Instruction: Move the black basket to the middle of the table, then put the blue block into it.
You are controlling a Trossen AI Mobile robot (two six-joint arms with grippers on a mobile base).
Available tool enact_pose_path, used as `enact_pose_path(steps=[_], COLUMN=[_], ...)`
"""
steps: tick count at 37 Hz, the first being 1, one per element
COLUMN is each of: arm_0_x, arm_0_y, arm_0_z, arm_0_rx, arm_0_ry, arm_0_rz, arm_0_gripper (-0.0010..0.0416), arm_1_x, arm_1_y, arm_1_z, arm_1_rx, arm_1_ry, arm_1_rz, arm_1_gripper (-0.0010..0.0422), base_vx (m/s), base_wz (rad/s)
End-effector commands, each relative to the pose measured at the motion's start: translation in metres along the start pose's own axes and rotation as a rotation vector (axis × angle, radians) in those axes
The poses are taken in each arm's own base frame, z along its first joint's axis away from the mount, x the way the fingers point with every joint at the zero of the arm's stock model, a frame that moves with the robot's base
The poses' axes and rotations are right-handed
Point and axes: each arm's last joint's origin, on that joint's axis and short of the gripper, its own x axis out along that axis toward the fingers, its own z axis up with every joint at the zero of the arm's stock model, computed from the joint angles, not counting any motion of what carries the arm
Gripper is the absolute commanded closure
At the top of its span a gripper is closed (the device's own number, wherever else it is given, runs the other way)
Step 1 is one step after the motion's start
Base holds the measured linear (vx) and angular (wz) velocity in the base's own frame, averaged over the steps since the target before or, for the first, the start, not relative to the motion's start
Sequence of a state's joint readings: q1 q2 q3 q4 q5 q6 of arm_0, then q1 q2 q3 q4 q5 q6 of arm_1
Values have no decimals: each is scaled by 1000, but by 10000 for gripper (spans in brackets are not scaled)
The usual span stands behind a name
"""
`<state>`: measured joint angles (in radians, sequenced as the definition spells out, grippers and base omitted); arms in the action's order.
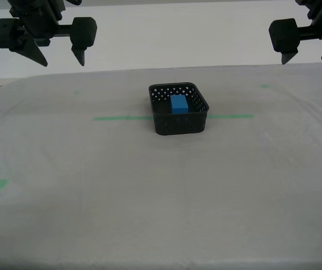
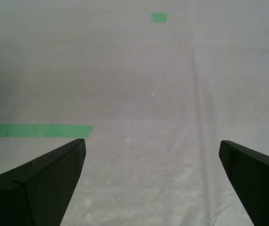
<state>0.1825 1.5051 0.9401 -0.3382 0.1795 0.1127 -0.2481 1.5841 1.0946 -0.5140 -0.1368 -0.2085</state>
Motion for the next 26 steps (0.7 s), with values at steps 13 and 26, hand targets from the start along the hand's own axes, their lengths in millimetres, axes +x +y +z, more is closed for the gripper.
enact_pose_path(steps=[13,26], arm_0_x=[0,0], arm_0_y=[0,0], arm_0_z=[0,0], arm_0_rx=[-1,-1], arm_0_ry=[0,-1], arm_0_rz=[3,3], arm_0_gripper=[7,7], arm_1_x=[0,0], arm_1_y=[0,0], arm_1_z=[0,0], arm_1_rx=[3,2], arm_1_ry=[-2,-2], arm_1_rz=[1,1], arm_1_gripper=[12,12], base_vx=[0,0], base_wz=[0,0])
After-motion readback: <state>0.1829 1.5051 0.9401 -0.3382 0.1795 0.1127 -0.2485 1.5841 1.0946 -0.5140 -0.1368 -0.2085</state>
